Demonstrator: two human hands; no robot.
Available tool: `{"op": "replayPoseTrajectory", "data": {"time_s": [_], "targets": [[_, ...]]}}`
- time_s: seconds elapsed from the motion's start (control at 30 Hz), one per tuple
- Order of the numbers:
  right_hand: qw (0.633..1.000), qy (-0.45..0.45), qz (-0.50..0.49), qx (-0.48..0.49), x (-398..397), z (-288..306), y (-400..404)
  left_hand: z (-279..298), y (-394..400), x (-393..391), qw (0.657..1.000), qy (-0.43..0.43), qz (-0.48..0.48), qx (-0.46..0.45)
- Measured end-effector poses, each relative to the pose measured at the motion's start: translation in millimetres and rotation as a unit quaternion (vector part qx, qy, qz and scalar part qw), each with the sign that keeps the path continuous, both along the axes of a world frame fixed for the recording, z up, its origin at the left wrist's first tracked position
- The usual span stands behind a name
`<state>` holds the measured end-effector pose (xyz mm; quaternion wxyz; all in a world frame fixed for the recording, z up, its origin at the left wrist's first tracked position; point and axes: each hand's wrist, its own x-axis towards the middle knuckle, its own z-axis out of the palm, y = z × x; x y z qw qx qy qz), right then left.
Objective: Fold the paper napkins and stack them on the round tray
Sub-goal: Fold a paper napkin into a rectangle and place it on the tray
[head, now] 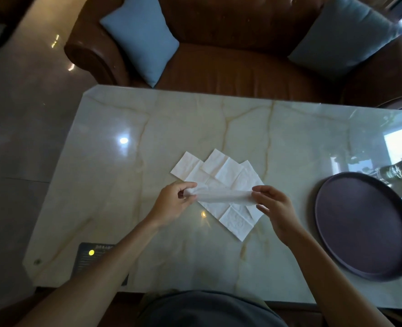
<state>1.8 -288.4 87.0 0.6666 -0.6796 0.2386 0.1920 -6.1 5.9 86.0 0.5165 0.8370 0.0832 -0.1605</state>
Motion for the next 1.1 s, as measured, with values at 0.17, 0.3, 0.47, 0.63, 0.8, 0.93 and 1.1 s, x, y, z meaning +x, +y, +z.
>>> {"op": "replayPoseTrajectory", "data": {"time_s": [0.17, 0.3, 0.47, 0.63, 0.8, 0.93, 1.1], "targets": [[0.995, 0.013, -0.028, 0.092, 9, 2, -3, 2, -2, 6, 1.0, -0.006, 0.016, -0.009], [0.998, -0.018, 0.009, 0.055, 11, 4, -6, 1, -3, 6, 0.998, 0.012, 0.046, -0.05], [0.995, -0.039, 0.094, -0.025, 13, 8, -4, 1, -4, 6, 0.999, -0.029, 0.017, 0.025], [0.992, -0.018, 0.113, -0.051, 14, 14, -1, 5, -7, 6, 0.996, -0.064, -0.004, 0.068], [0.998, -0.005, 0.06, 0.003, 13, 16, -1, 12, -11, 3, 0.992, -0.001, 0.085, -0.095], [0.999, 0.036, 0.023, 0.014, 11, 11, 2, 12, -14, 3, 0.973, 0.08, 0.13, -0.171], [0.995, 0.094, 0.005, -0.018, 11, 8, 6, -3, -23, -4, 0.882, 0.293, 0.194, -0.313]]}}
